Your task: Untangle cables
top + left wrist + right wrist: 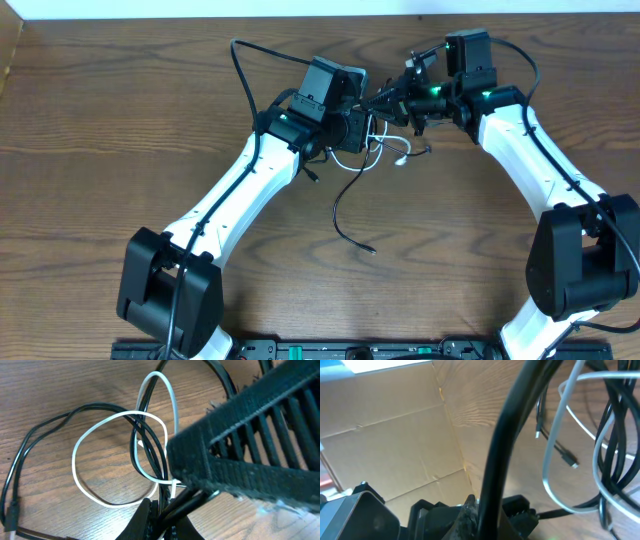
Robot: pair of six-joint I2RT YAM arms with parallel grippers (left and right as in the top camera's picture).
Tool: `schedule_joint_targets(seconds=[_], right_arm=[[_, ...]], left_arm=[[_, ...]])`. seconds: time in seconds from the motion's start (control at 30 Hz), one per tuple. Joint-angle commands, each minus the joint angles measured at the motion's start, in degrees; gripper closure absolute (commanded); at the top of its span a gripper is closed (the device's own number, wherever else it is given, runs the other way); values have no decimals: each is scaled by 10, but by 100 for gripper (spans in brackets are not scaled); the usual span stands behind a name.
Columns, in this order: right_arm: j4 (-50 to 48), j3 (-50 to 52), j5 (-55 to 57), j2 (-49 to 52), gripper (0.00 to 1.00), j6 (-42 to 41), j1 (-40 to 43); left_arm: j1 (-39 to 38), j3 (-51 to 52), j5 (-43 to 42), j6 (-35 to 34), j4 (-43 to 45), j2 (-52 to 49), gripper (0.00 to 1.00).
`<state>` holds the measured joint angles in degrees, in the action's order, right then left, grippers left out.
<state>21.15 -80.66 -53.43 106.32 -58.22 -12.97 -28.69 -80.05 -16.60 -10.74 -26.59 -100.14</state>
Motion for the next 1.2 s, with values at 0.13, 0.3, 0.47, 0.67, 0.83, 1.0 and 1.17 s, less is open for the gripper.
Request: schedule_joint_targets(seconds=[0.13,0.3,0.47,0.67,0.83,1.0,1.17], right_arm=[[-7,-7,18,-11,99,56,1],[-12,-7,19,-11,99,56,-1],[-12,-7,60,-11,42,108,4],[13,-7,135,-11,11,224,21],[41,-7,143,-11,23,226,27],[50,-6,174,-11,43,232,5],[32,-6,206,-10,59,232,-39]], left_arm=[[7,0,-23,-46,6,20,93],[7,0,-22,-46,6,20,93],[8,0,-22,-44,4,21,93],[29,0,-22,-49,-16,37,93],[59,0,-26,-115,-34,40,92],[70,0,-92,-122,-22,40,93],[70,0,-122,-125,-20,40,93]])
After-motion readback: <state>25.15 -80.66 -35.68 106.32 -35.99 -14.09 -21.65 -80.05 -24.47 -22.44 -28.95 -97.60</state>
